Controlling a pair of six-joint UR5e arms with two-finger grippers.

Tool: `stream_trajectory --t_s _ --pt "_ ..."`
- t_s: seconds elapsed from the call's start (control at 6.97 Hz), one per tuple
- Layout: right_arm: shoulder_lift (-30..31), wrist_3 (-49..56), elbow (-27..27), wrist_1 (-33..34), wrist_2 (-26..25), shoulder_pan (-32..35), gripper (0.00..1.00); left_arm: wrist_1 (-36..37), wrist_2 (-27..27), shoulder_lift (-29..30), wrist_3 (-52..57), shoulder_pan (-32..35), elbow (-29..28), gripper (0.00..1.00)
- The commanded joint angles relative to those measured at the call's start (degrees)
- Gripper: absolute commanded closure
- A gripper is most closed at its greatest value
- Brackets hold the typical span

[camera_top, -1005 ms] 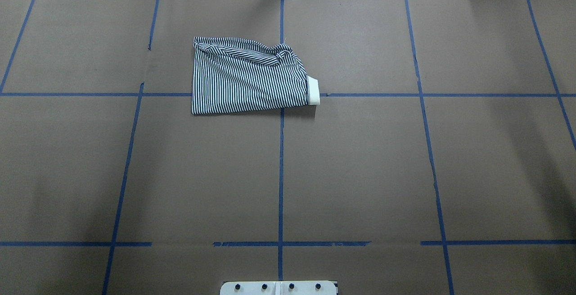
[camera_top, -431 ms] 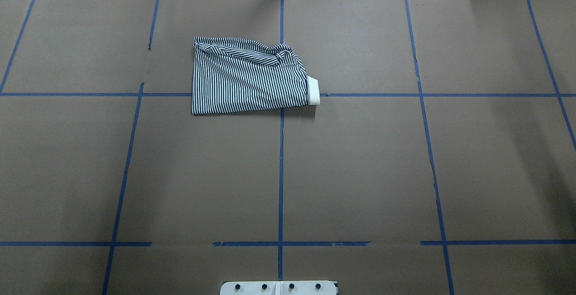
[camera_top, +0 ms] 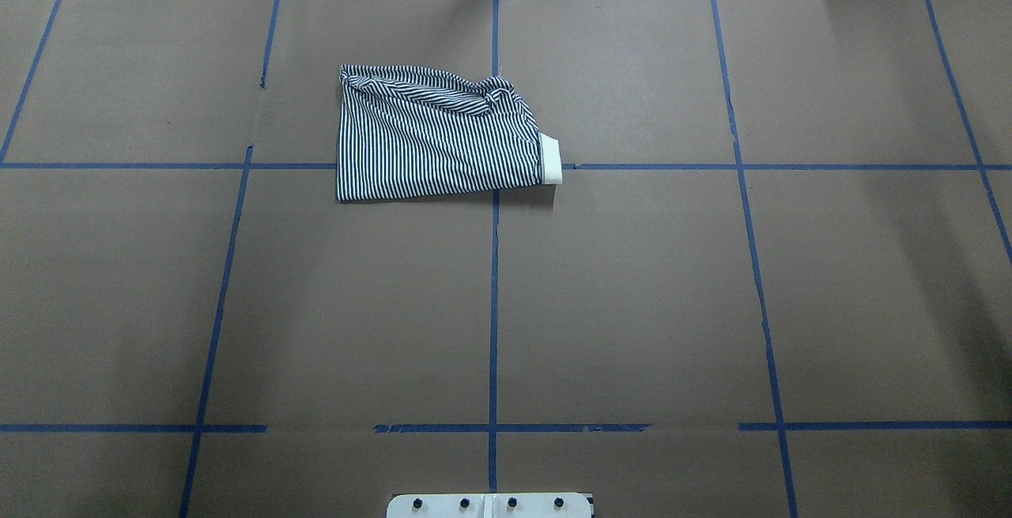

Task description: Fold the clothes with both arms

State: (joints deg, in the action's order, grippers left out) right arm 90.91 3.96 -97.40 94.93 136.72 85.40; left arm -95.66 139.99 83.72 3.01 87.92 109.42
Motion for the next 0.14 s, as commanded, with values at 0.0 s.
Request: stream_trajectory --t_s 0.0 --pt "0.23 0.17 0.79 0.0 -0.14 0.03 0.0 -0.06 0.11 0.04 -0.03 0.06 0.44 0.0"
